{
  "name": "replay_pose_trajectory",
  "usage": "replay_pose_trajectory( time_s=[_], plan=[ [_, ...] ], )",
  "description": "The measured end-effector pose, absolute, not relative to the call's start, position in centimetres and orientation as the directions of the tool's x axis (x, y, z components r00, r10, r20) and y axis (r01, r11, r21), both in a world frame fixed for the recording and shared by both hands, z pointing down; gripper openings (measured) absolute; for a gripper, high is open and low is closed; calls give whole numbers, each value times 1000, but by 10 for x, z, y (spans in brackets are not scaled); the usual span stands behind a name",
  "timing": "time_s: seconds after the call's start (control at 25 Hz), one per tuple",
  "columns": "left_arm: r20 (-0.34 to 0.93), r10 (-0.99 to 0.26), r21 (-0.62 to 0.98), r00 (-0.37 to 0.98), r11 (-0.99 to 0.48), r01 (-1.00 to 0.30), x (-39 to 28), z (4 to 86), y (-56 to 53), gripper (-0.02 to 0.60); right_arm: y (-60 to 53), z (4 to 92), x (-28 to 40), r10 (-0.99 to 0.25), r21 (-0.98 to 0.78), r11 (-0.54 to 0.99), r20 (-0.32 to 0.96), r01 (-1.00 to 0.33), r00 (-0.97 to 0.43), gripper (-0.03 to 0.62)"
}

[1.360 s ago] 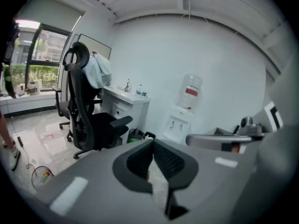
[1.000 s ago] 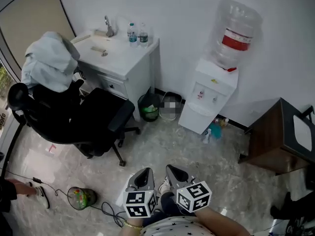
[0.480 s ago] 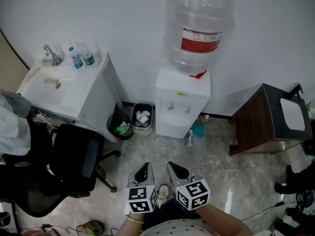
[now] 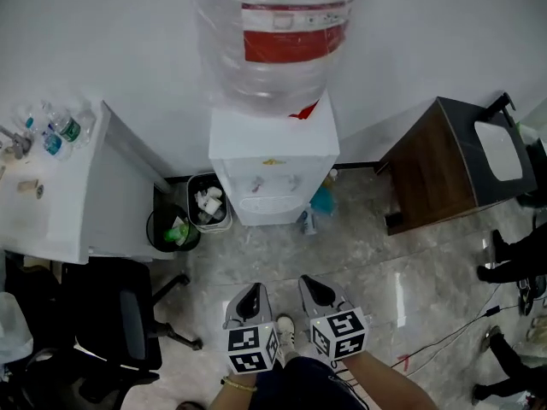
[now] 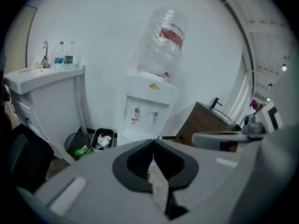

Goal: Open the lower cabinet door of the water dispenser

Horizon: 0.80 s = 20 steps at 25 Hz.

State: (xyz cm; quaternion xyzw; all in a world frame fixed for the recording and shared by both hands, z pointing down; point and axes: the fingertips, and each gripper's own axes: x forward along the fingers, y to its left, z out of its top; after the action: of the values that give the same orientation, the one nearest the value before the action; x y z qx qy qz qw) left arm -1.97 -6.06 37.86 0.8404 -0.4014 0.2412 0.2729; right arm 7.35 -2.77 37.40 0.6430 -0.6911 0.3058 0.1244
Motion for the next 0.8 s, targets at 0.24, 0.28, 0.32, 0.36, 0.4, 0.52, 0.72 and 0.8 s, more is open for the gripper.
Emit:
replay_pose_trajectory(
  time_s=[0.24,0.28,0.32,0.36,0.4,0.52,0.72,0.8],
  plan=[
    [637,-497,309,589,-535,-786,11,496,-119,6,-103,506,123,-804,-242,-51,585,-969,-104,-2],
    [642,-491,313,589,-534,-785,15,522,-126,6,-115,537,132,-798,-226,-47,594,-973,-100,-2],
    [649,-484,316,587,-531,-786,18,548,-131,6,-125,569,141,-792,-203,-47,604,-978,-87,-1],
    [659,-475,318,583,-527,-788,19,575,-134,6,-132,600,150,-786,-179,-55,615,-982,-68,0],
    [670,-465,318,579,-525,-789,20,601,-136,6,-138,631,159,-780,-163,-70,625,-984,-48,0],
    [694,-437,312,573,-535,-785,25,665,-142,6,-153,705,187,-765,-169,-131,643,-977,-8,116],
    [705,-390,322,592,-568,-757,39,719,-147,6,-188,763,209,-784,-110,-32,619,-993,-43,233],
    [703,-380,326,601,-578,-748,41,725,-149,6,-203,774,217,-782,-86,-4,622,-996,-51,316]
  ],
)
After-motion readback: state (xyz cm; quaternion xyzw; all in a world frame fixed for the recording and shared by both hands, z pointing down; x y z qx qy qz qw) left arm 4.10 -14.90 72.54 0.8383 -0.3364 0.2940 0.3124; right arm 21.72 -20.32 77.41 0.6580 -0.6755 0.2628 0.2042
